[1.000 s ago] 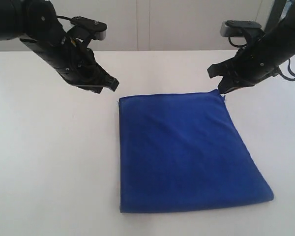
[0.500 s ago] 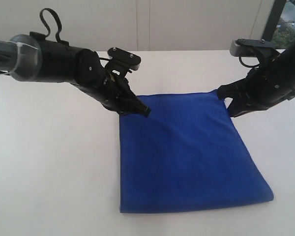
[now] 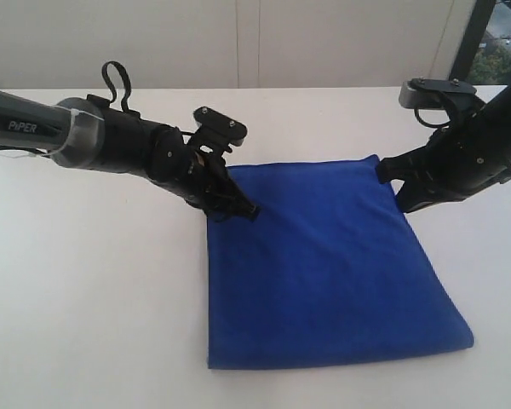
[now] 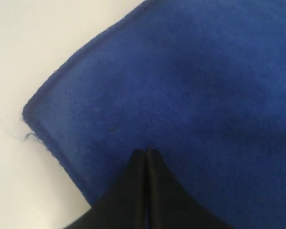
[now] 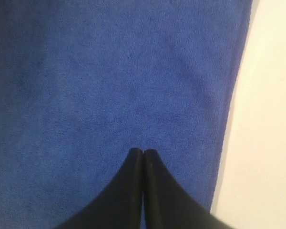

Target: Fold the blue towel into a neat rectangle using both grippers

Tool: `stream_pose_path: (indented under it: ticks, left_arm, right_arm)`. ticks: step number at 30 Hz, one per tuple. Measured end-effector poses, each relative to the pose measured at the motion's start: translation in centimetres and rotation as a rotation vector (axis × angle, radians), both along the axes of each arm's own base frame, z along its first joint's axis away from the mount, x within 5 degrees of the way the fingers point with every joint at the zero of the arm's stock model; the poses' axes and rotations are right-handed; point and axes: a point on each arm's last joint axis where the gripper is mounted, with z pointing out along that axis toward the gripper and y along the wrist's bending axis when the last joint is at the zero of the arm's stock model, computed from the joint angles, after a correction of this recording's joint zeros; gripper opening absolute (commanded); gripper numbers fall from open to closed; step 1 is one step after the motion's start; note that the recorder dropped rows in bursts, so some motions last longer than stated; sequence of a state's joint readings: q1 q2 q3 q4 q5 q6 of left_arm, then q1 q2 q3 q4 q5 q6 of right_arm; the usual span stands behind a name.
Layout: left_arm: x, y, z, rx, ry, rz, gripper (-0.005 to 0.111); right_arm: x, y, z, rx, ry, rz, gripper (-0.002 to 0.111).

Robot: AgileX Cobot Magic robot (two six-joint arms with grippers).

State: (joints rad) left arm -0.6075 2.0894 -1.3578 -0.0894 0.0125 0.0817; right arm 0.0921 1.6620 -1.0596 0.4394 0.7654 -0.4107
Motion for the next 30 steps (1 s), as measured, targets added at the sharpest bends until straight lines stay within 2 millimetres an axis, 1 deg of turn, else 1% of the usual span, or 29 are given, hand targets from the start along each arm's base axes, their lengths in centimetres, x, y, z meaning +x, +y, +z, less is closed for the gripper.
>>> stream_pose_path:
  ticks: [8, 15, 24, 30]
  left_arm:
    - [1.1, 1.2, -0.5, -0.002, -0.017, 0.032, 0.0]
    - [2.0, 1.7, -0.9, 0.005, -0.059, 0.03, 0.0]
    - [3.7, 3.8, -0.8, -0.002, -0.081, 0.09, 0.0]
    - [4.2, 4.6, -0.9, 0.002, -0.08, 0.106, 0.0]
  right_arm:
    - [0.0, 0.0, 0.0, 0.0, -0.001, -0.002, 0.0]
    - [0.0, 0.0, 0.0, 0.0, -0.001, -0.002, 0.0]
    - [0.0, 0.0, 0.0, 0.0, -0.001, -0.002, 0.0]
    - [0.0, 0.0, 0.0, 0.0, -0.003, -0.003, 0.0]
